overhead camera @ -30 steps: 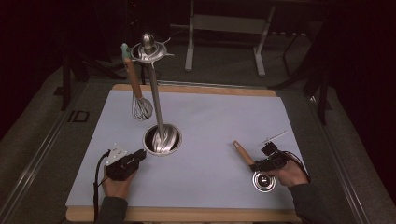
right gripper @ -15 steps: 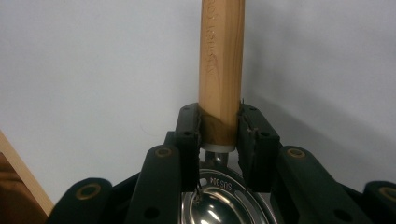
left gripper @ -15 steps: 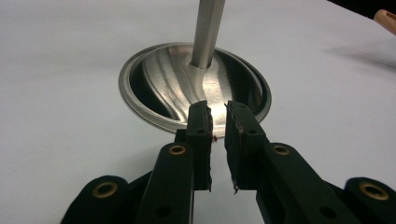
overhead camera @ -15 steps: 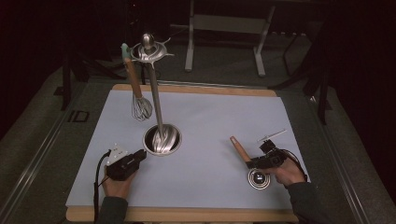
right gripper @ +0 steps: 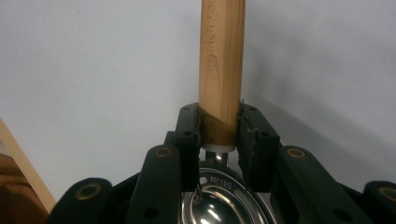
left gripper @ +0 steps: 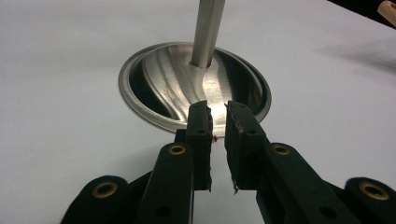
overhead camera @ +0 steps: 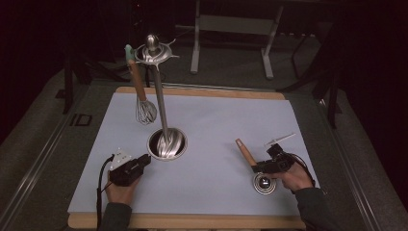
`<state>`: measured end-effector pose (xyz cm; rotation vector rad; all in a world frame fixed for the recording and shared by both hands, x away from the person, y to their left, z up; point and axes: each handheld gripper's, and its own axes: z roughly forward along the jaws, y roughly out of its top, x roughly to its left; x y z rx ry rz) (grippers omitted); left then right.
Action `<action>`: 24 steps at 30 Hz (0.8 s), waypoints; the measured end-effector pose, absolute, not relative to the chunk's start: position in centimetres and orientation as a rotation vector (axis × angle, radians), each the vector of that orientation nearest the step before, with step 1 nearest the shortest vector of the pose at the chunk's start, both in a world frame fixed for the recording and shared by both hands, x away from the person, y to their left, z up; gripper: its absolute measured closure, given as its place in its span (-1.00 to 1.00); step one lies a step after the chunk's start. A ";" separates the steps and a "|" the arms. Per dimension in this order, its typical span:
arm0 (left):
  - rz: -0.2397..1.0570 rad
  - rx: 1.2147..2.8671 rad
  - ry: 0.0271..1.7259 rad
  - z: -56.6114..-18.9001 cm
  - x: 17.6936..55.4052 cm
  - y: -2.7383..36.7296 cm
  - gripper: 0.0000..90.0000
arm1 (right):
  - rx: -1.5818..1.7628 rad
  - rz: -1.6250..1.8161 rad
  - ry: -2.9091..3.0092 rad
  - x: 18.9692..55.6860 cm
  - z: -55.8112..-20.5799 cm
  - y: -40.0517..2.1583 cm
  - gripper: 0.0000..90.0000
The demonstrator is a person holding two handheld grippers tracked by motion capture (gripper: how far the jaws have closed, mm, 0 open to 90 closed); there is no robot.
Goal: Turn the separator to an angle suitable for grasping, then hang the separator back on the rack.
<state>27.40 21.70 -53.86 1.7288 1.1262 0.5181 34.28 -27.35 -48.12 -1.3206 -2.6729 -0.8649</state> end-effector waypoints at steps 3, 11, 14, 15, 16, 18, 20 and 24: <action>0.520 1.729 1.126 -53.9 27.4 21.7 0.78 | -1.320 -0.873 -2.679 34.3 -48.0 -27.3 0.58; 0.526 1.730 1.125 -53.9 27.4 21.6 0.78 | -1.297 -0.922 -2.677 34.4 -47.7 -27.1 0.58; 0.528 1.731 1.123 -53.9 27.3 21.6 0.78 | -1.287 -0.953 -2.658 34.4 -47.6 -27.0 0.58; 0.528 1.730 1.122 -53.9 27.3 21.6 0.78 | -1.282 -0.963 -2.656 34.4 -47.6 -27.0 0.58; 0.530 1.732 1.121 -53.9 27.3 21.6 0.78 | -1.280 -0.973 -2.651 34.4 -47.6 -27.0 0.58; 0.533 1.738 1.117 -53.9 27.2 21.5 0.78 | -1.273 -0.980 -2.656 34.4 -47.6 -26.8 0.58; 0.532 1.737 1.119 -53.9 27.2 21.5 0.77 | -1.258 -0.993 -2.683 34.4 -47.6 -26.7 0.58; 0.538 1.739 1.115 -53.9 27.2 21.5 0.76 | -1.234 -1.044 -2.691 34.4 -47.3 -26.5 0.58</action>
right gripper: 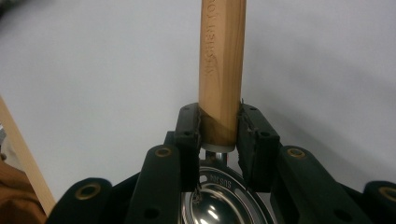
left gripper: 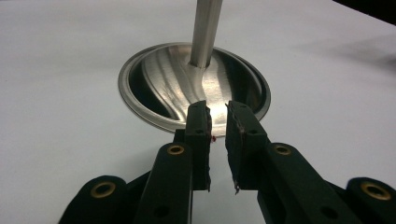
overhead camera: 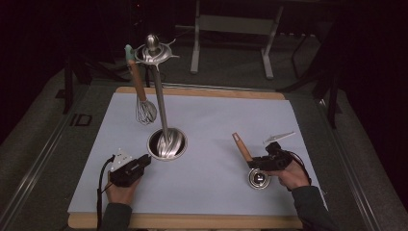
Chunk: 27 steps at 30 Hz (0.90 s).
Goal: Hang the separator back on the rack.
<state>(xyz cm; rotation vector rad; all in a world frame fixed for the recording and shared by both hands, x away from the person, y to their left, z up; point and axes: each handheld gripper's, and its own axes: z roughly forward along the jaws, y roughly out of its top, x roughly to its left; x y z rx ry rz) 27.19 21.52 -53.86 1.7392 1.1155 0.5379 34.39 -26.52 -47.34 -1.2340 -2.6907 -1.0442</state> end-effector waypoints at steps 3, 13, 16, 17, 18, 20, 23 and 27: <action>0.541 1.741 1.115 -53.9 27.2 21.5 0.76 | -1.211 -1.075 -2.702 34.3 -47.1 -26.3 0.58; 0.553 1.754 1.109 -53.9 27.1 21.3 0.73 | -1.090 -1.173 -2.741 34.2 -46.4 -25.0 0.58; 0.555 1.755 1.112 -53.9 27.1 21.3 0.70 | -1.065 -1.183 -2.754 34.2 -46.3 -24.6 0.58; 0.557 1.756 1.112 -53.9 27.1 21.3 0.70 | -1.060 -1.184 -2.755 34.2 -46.3 -24.5 0.58; 0.558 1.756 1.113 -53.9 27.1 21.3 0.69 | -1.051 -1.190 -2.759 34.2 -46.3 -24.4 0.58; 0.561 1.757 1.114 -53.9 27.1 21.3 0.67 | -1.041 -1.194 -2.758 34.2 -46.1 -24.2 0.58; 0.564 1.757 1.120 -53.9 27.1 21.3 0.61 | -1.030 -1.207 -2.761 34.2 -46.0 -24.0 0.58; 0.569 1.756 1.134 -53.9 27.2 21.2 0.50 | -1.018 -1.211 -2.766 34.3 -45.8 -23.7 0.58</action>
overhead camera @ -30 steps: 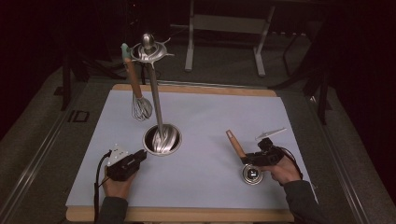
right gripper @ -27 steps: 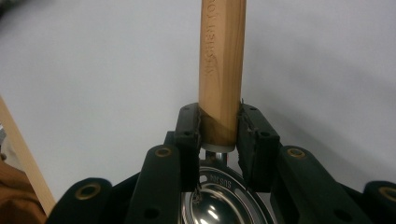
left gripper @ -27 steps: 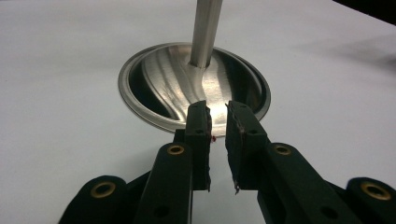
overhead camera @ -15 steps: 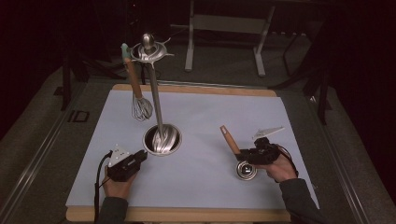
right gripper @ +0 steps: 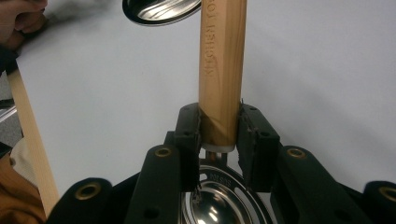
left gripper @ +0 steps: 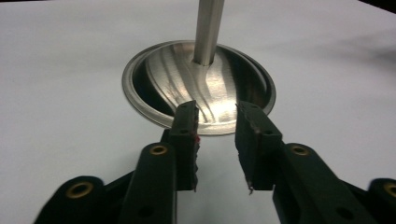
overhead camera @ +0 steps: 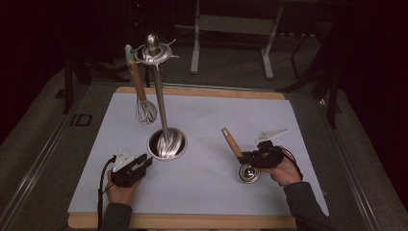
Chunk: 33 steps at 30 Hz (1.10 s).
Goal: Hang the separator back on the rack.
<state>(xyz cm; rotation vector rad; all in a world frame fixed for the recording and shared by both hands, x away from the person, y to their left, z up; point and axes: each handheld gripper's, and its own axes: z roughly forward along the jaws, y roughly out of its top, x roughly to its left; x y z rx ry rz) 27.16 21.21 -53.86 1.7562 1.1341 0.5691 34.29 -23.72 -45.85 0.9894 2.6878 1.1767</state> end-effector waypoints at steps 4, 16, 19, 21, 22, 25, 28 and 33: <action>0.573 1.757 1.140 -53.9 27.2 21.2 0.44 | 0.977 1.166 2.691 34.4 -45.8 -23.4 0.58; 0.576 1.759 1.149 -53.9 27.2 21.1 0.37 | 0.947 1.198 2.676 34.5 -45.2 -22.5 0.58; 0.574 1.759 1.150 -53.9 27.2 21.1 0.37 | 0.937 1.204 2.672 34.6 -45.1 -22.2 0.58; 0.573 1.758 1.151 -53.9 27.2 21.2 0.37 | 0.936 1.215 2.668 34.7 -45.0 -22.0 0.58; 0.573 1.758 1.151 -53.9 27.2 21.2 0.37 | 0.925 1.219 2.668 34.7 -45.0 -21.9 0.58; 0.573 1.758 1.151 -53.9 27.2 21.1 0.37 | 0.912 1.228 2.663 34.7 -44.8 -21.6 0.58; 0.573 1.758 1.151 -53.9 27.2 21.1 0.37 | 0.889 1.237 2.657 34.7 -44.6 -21.4 0.58; 0.574 1.758 1.151 -53.9 27.2 21.2 0.37 | 0.858 1.248 2.650 34.7 -44.1 -20.9 0.58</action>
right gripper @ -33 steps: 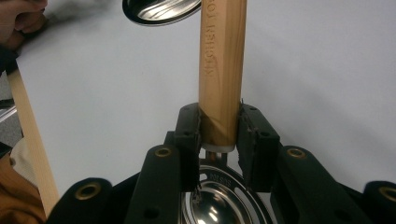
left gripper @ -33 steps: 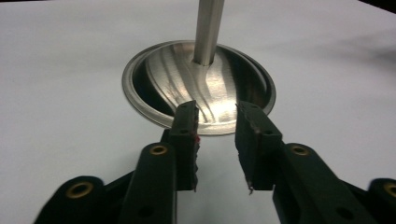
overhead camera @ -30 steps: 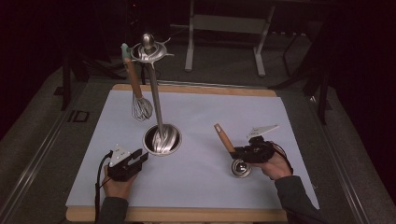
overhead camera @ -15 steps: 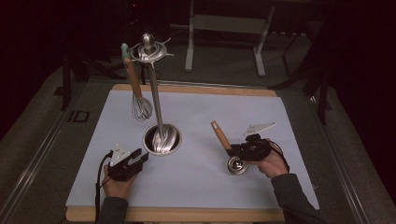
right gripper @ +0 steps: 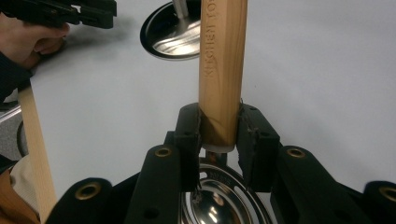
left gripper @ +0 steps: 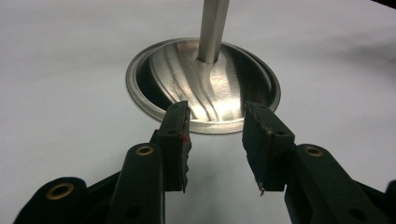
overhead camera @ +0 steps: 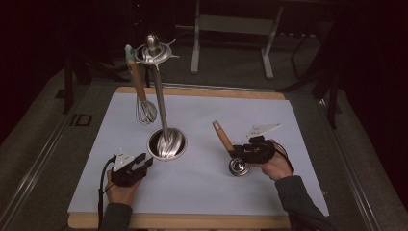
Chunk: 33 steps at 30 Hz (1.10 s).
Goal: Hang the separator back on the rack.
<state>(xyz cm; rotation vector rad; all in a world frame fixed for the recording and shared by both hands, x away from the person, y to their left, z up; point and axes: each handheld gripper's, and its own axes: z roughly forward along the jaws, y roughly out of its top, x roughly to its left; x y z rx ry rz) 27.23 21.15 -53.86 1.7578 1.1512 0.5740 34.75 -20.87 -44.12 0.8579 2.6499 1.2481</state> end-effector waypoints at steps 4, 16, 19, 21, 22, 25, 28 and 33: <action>0.573 1.757 1.152 -53.9 27.2 21.1 0.37 | 0.837 1.257 2.646 34.8 -43.9 -20.4 0.58; 0.573 1.758 1.153 -53.9 27.2 21.2 0.38 | 0.712 1.276 2.661 35.1 -42.9 -19.5 0.58; 0.572 1.756 1.154 -53.9 27.2 21.2 0.38 | 0.695 1.280 2.664 35.3 -42.7 -19.3 0.58; 0.574 1.757 1.154 -53.9 27.2 21.2 0.38 | 0.684 1.287 2.659 35.4 -42.6 -19.2 0.58; 0.574 1.756 1.154 -53.9 27.2 21.2 0.38 | 0.682 1.291 2.657 35.4 -42.5 -19.1 0.58; 0.572 1.754 1.155 -53.9 27.2 21.2 0.38 | 0.662 1.297 2.655 35.5 -42.2 -18.9 0.58; 0.572 1.755 1.155 -53.9 27.2 21.2 0.38 | 0.634 1.308 2.655 35.6 -41.8 -18.6 0.58; 0.572 1.755 1.154 -53.9 27.2 21.2 0.38 | 0.610 1.305 2.646 35.8 -41.1 -18.3 0.58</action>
